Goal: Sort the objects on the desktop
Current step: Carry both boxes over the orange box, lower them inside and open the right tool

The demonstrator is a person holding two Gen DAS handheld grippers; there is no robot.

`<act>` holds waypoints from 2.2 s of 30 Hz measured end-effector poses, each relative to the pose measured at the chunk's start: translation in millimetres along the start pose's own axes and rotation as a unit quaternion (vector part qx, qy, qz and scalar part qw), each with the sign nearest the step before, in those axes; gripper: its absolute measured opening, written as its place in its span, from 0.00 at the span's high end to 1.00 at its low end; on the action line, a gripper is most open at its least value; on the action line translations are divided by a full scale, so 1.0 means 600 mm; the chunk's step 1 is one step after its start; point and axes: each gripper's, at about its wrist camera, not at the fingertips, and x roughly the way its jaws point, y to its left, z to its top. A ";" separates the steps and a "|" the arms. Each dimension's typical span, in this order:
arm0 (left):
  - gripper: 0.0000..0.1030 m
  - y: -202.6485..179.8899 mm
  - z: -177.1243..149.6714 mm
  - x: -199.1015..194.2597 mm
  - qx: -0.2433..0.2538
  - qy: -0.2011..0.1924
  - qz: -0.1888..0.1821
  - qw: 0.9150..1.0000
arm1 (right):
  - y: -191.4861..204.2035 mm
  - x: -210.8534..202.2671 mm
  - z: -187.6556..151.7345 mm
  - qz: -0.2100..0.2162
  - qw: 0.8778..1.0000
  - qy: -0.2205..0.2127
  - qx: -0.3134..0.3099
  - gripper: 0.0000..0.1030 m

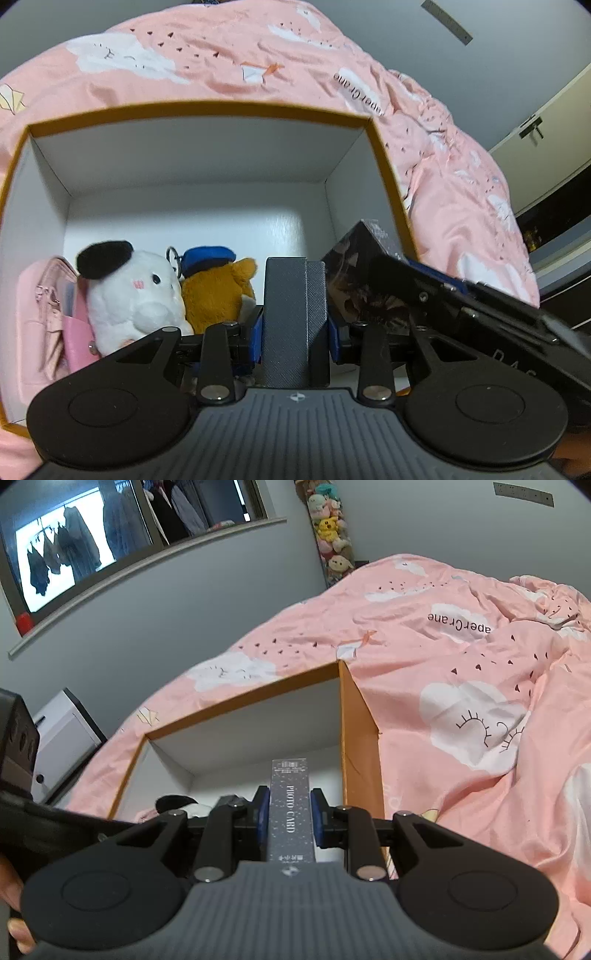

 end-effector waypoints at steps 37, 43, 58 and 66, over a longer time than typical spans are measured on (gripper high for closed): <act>0.54 0.106 -0.037 0.005 -0.157 -0.047 -0.117 0.980 | 0.045 0.098 0.054 -0.039 0.969 0.231 -0.074 0.75; 0.60 0.108 -0.037 0.001 -0.156 -0.060 -0.101 0.981 | 0.066 0.125 0.059 -0.054 0.954 0.268 -0.123 0.75; 0.60 0.110 -0.043 -0.029 -0.137 -0.091 -0.086 0.983 | 0.092 0.153 0.096 -0.067 0.928 0.315 -0.186 0.73; 0.60 0.109 -0.036 -0.036 -0.117 -0.088 -0.036 0.989 | 0.109 0.159 0.114 0.005 0.880 0.306 -0.364 0.74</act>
